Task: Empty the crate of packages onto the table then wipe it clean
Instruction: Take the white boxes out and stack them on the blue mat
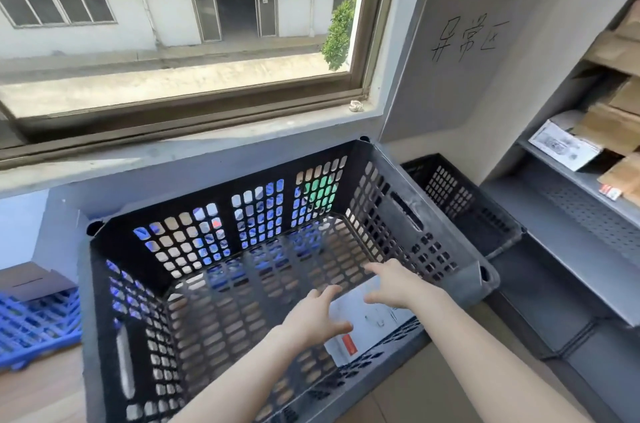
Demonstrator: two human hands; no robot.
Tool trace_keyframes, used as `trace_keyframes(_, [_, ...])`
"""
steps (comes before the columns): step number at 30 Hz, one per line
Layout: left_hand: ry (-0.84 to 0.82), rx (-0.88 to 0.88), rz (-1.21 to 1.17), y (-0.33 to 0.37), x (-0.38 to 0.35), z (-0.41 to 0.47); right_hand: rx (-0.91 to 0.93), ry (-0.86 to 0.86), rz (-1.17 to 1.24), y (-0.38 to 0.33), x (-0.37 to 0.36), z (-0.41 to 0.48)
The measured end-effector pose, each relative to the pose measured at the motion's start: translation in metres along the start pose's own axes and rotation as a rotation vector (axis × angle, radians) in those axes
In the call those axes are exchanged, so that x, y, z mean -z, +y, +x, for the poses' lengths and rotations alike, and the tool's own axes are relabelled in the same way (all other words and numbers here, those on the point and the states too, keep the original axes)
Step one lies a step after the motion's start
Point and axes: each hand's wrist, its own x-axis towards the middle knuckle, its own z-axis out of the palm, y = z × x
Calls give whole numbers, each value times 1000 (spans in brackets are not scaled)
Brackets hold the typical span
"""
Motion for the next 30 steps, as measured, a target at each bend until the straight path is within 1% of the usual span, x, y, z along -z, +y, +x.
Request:
trace_keyframes(3, [-34, 4, 57, -2, -5, 8, -2, -60, -21, 2, 0, 9])
trace_keyframes(8, [-24, -9, 90, -6, -4, 13, 39, -90, -19, -1, 4, 11])
trace_keyframes(10, [-20, -12, 93, -6, -3, 11, 79, -42, -4, -3, 6, 8])
trace_keyframes(12, [13, -24, 80, -6, 1, 9, 151, 96, 5, -5, 12, 2])
trace_keyframes(14, [102, -44, 68, -5, 11, 1, 239, 286, 25, -6, 22, -5])
trace_keyframes(17, [312, -67, 39, -1, 37, -22, 394, 577, -4, -5, 42, -19])
trace_keyframes(19, [468, -66, 8, 0, 55, -44, 466, 716, -56, -2, 56, -26])
trace_keyframes(21, [621, -45, -24, -1, 68, -67, 487, 797, -124, 6, 68, -33])
trace_keyframes(23, [740, -2, -28, -3, 75, -93, 470, 836, -214, 16, 75, -39])
trace_keyframes(25, [844, 49, 13, -8, 75, -119, 427, 834, -313, 28, 80, -45])
trace_keyframes(27, [936, 126, 92, -16, 72, -146, 353, 783, -355, 41, 81, -48])
trace_keyframes(30, [1030, 265, 230, -30, 63, -181, 258, 634, -277, 55, 78, -50])
